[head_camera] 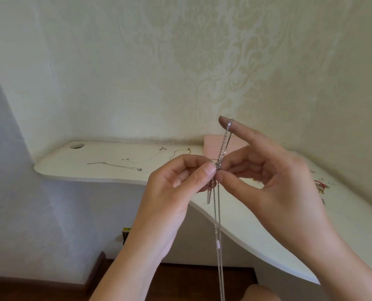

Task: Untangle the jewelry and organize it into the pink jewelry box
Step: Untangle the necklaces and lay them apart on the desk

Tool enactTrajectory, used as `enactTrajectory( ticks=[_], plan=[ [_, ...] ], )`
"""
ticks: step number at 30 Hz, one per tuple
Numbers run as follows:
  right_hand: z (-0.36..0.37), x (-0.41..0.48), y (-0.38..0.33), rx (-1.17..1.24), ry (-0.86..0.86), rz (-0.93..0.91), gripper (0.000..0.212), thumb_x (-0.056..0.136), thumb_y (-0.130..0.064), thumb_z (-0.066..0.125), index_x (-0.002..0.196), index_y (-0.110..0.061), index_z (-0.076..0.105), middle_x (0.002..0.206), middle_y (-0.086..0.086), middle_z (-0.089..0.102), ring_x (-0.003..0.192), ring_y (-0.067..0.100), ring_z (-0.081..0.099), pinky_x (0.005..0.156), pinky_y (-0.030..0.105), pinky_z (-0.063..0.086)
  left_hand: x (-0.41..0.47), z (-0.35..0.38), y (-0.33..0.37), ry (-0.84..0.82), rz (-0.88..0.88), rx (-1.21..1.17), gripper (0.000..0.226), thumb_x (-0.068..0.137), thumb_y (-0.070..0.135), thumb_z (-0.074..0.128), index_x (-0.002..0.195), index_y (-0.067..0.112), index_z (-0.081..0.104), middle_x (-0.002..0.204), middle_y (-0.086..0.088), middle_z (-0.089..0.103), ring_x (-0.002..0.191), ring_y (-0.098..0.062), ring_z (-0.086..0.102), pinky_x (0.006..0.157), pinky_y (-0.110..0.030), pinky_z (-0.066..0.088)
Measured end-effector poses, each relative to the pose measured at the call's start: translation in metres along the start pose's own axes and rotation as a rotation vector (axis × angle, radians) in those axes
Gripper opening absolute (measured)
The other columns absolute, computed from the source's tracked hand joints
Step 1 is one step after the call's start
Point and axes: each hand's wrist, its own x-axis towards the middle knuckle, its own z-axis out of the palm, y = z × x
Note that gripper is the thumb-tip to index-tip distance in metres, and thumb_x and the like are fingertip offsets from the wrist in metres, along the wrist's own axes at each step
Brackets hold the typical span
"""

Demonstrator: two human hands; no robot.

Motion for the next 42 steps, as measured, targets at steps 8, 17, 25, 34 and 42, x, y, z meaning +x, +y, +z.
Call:
enactTrajectory(
  ticks=[8, 17, 25, 34, 42],
  plan=[
    [-0.001, -0.003, -0.002, -0.004, -0.041, 0.078, 0.058, 0.079, -0.004, 0.071, 0.127, -0.033, 0.055, 0.076, -0.006, 0.069, 0.074, 0.009, 0.068, 0.072, 0.011, 0.050, -0.002, -0.003, 0.005, -0.016, 0.050, 0.188, 0.005, 0.076, 0.022, 0.073, 0.073, 0.017, 0.072, 0.070, 0.006, 0.069, 0.071, -0.002, 0.063, 0.068, -0.009, 0.046],
    [-0.005, 0.000, 0.000, 0.095, -0.030, 0.219, 0.054, 0.076, 0.000, 0.072, 0.118, -0.033, 0.062, 0.075, -0.002, 0.070, 0.070, 0.008, 0.066, 0.065, 0.013, 0.050, -0.005, -0.005, -0.003, -0.129, -0.050, 0.435, 0.023, 0.084, 0.045, 0.049, 0.082, 0.026, 0.062, 0.075, 0.015, 0.062, 0.081, -0.003, 0.058, 0.080, -0.020, 0.044],
    [-0.009, 0.000, 0.000, 0.031, -0.049, 0.245, 0.054, 0.076, 0.003, 0.070, 0.116, -0.032, 0.063, 0.073, -0.005, 0.072, 0.069, 0.009, 0.068, 0.069, 0.014, 0.052, -0.006, -0.004, -0.006, -0.099, -0.032, 0.379, 0.030, 0.086, 0.048, 0.049, 0.083, 0.021, 0.060, 0.076, 0.015, 0.057, 0.079, -0.002, 0.052, 0.078, -0.014, 0.040],
    [-0.009, -0.001, -0.001, -0.072, -0.071, 0.223, 0.058, 0.075, 0.001, 0.068, 0.117, -0.038, 0.061, 0.071, -0.009, 0.071, 0.069, 0.009, 0.066, 0.072, 0.015, 0.052, -0.005, -0.003, -0.005, -0.114, -0.075, 0.148, 0.012, 0.082, 0.035, 0.062, 0.080, 0.023, 0.066, 0.071, 0.009, 0.058, 0.075, -0.009, 0.052, 0.083, -0.031, 0.041],
    [-0.016, -0.003, -0.002, 0.030, -0.136, 0.269, 0.057, 0.078, 0.001, 0.067, 0.117, -0.041, 0.061, 0.076, -0.001, 0.070, 0.070, 0.010, 0.062, 0.069, 0.013, 0.050, -0.006, -0.014, 0.001, -0.222, -0.271, 0.154, 0.024, 0.073, 0.015, 0.066, 0.095, 0.008, 0.070, 0.086, -0.007, 0.070, 0.083, -0.010, 0.064, 0.077, -0.015, 0.048]
  ],
)
